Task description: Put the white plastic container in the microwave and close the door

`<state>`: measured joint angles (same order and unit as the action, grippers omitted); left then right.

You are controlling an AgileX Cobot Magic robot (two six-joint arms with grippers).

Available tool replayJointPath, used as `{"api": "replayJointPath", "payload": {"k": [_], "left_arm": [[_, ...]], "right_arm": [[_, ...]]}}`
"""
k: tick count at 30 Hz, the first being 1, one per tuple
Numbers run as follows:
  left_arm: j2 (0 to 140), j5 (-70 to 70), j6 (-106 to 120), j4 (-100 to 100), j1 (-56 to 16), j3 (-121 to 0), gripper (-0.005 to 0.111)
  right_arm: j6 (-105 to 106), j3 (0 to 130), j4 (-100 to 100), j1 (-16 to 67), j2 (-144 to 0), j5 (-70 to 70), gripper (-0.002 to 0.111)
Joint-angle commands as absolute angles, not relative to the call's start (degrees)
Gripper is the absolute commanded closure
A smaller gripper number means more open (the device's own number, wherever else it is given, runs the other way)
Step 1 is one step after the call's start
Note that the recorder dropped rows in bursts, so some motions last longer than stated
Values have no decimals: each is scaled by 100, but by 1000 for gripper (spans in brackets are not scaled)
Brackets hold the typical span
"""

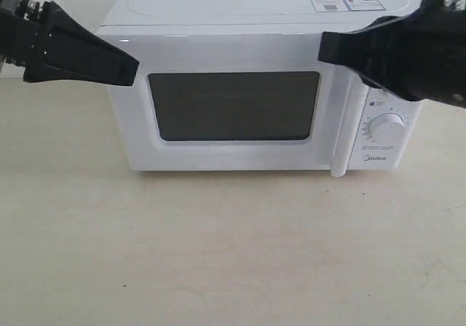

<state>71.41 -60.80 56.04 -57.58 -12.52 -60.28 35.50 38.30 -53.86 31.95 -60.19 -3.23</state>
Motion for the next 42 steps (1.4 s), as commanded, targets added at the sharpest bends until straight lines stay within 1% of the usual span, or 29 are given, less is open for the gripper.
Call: {"api": "replayJointPath", "payload": {"k": [1, 5, 9, 13, 16, 19, 25, 33, 42], "left_arm": [[6747, -6086, 5593, -5985, -1264, -6065, 102], [6109, -6130, 5553, -6086, -1264, -6054, 102], [5637, -6152, 5306, -6103, -1264, -6054, 102], [5141, -6139, 4998, -6114, -1264, -6054, 102], [4758, -6302, 4599, -6114, -1264, -6054, 102], [4308, -6622, 4553, -6103, -1264, -6054, 102], [3397, -6653, 4292, -6103, -1264, -5948, 102], [2214, -6641, 3751, -6059, -1264, -5195, 102], [1358, -6619, 3844, -5905, -1264, -5148, 102]], "right_arm": [[3602, 3345, -5343, 3201, -4596, 141, 108], [3646, 2579, -5343, 3191, -3387, 431, 108], [3487, 2270, -5343, 3191, -2768, 949, 108], [3489, 2266, -5343, 3191, -2441, 1842, 108], [3475, 2266, -5343, 3191, -2330, 2351, 108], [3475, 2266, -5343, 3191, -2322, 2565, 108], [3475, 2266, -5343, 3191, -2322, 2574, 108], [3475, 2266, -5343, 3191, -2322, 2574, 108], [3475, 2266, -5343, 3191, -2322, 2559, 108]]}}
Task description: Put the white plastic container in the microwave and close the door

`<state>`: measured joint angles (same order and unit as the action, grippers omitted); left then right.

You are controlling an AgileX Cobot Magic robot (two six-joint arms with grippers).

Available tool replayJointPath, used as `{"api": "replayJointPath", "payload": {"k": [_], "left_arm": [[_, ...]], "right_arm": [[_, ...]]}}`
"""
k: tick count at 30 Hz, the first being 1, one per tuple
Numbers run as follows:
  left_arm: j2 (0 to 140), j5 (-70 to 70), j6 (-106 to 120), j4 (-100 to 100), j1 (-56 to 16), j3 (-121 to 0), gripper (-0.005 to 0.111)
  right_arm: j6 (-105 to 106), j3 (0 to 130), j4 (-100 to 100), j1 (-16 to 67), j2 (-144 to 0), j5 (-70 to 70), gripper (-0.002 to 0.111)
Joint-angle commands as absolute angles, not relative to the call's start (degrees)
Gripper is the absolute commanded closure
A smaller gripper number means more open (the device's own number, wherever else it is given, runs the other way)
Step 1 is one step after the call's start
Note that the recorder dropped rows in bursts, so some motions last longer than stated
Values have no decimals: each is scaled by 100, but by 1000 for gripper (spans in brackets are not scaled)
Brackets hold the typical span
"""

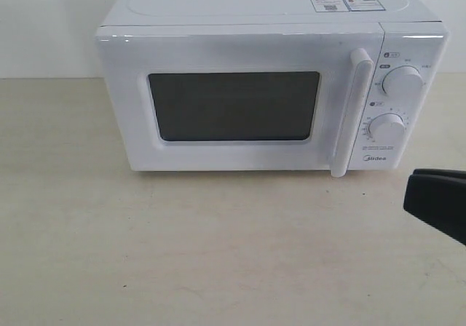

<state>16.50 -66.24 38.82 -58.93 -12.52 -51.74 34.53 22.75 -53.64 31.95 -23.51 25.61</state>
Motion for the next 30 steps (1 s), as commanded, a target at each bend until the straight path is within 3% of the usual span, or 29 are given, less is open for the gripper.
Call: {"api": "replayJointPath", "payload": {"k": [1, 12, 25, 30], "left_arm": [[1269, -6692, 3816, -5882, -1264, -5162, 102], [38, -6961, 2697, -4469, -1264, -6061, 102], [0, -6877, 2697, -4124, -1243, -6196, 102], [0, -6726, 2422, -3377, -845, -6159, 102]], "right_arm": [[3475, 2266, -5343, 3191, -2322, 2559, 108], [3475, 2266, -5343, 3191, -2322, 2559, 108], [3475, 2266, -5343, 3191, -2306, 2557, 108], [3475, 2266, -5343, 3191, -2306, 2557, 108]]}}
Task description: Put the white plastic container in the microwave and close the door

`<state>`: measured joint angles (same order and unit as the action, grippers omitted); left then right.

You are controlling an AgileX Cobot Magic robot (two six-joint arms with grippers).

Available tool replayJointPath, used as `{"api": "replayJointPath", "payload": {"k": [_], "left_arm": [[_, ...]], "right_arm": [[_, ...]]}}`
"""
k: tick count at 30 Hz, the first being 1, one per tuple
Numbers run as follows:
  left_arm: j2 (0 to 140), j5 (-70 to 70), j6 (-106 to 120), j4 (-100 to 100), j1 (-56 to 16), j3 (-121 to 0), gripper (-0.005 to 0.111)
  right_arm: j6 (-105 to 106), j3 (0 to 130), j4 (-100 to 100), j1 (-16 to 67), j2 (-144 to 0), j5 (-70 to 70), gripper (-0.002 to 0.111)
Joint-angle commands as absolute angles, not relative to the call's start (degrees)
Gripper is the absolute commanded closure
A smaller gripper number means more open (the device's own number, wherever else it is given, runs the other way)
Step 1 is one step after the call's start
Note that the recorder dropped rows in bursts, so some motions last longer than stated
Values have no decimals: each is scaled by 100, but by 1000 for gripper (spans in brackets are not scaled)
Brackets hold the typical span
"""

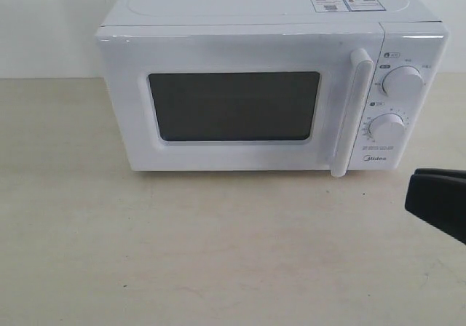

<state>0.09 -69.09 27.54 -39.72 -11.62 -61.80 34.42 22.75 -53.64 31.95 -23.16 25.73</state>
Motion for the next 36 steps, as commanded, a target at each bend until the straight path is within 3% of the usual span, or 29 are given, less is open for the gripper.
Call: {"api": "replayJointPath", "payload": {"k": [1, 9, 14, 20, 29, 36], "left_arm": [[0, -6648, 2315, -3154, -726, -6127, 102], [0, -5411, 1586, -2079, 204, -5269, 102], [0, -3711, 1642, -2036, 618, -4059, 102], [0, -2015, 1653, -1933, 683, -2671, 102], [0, -1859, 1653, -934, 683, -1426, 102], [0, -934, 844, -945, 683, -406, 102]], "right_arm": [[3475, 2266, -5343, 3191, -2306, 2557, 108], [3475, 2266, -5343, 3191, -2306, 2557, 108], [3475, 2266, -5343, 3191, -2306, 2557, 108], [3475, 2266, -5343, 3191, -2306, 2557, 108], [3475, 2266, -5343, 3191, -2306, 2557, 108], [3475, 2266, -5343, 3191, -2306, 2557, 108]]}}
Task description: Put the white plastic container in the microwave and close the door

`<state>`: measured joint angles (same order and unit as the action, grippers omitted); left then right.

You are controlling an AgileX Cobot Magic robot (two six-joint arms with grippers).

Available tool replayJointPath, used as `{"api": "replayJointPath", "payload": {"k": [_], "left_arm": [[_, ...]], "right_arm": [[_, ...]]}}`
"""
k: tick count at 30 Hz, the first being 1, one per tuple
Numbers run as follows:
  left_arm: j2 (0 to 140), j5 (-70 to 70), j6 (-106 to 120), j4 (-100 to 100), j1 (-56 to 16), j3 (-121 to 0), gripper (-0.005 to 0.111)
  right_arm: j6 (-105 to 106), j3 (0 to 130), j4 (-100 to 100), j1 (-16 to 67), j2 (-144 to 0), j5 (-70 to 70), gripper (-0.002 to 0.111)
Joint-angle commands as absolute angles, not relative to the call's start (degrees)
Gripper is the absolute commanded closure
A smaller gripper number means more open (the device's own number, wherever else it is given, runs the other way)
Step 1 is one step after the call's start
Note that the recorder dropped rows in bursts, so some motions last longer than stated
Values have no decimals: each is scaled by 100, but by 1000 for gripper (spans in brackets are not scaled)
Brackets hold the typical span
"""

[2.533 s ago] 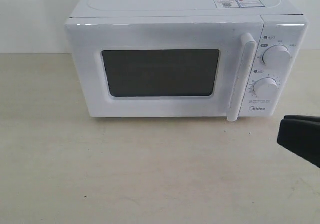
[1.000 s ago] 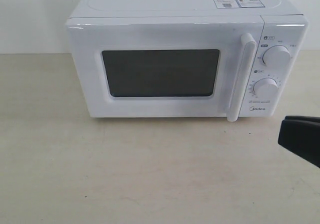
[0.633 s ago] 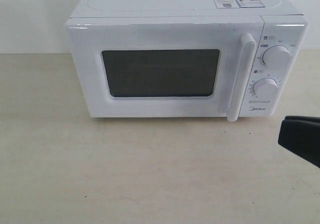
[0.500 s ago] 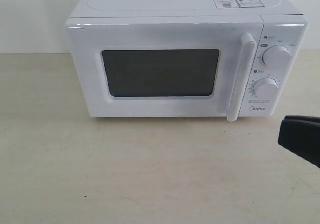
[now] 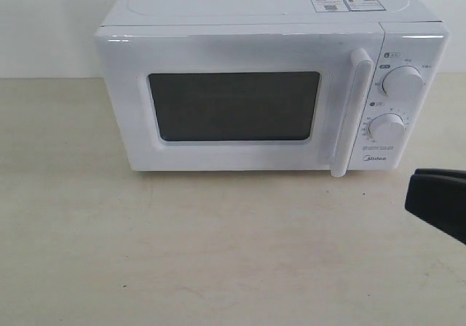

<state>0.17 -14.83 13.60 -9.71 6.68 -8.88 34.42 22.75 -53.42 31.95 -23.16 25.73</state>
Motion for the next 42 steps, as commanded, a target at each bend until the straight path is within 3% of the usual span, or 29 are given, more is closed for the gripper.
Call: {"api": "replayJointPath", "payload": {"k": [1, 7, 13, 25, 42], "left_arm": [[0, -869, 762, -945, 683, -289, 102], [0, -731, 707, -954, 683, 0, 102], [0, -1747, 787, -741, 683, 0, 102], [0, -1853, 897, -661, 153, 0, 102], [0, -1920, 897, -660, 143, 0, 102]], "right_arm": [[3475, 2266, -5343, 3191, -2306, 2557, 108], [3488, 2266, -5343, 3191, -2306, 2557, 108], [3487, 2266, -5343, 3191, -2306, 2557, 108], [3475, 2266, -5343, 3191, -2306, 2557, 108], [3475, 2266, -5343, 3191, -2306, 2557, 108]]}}
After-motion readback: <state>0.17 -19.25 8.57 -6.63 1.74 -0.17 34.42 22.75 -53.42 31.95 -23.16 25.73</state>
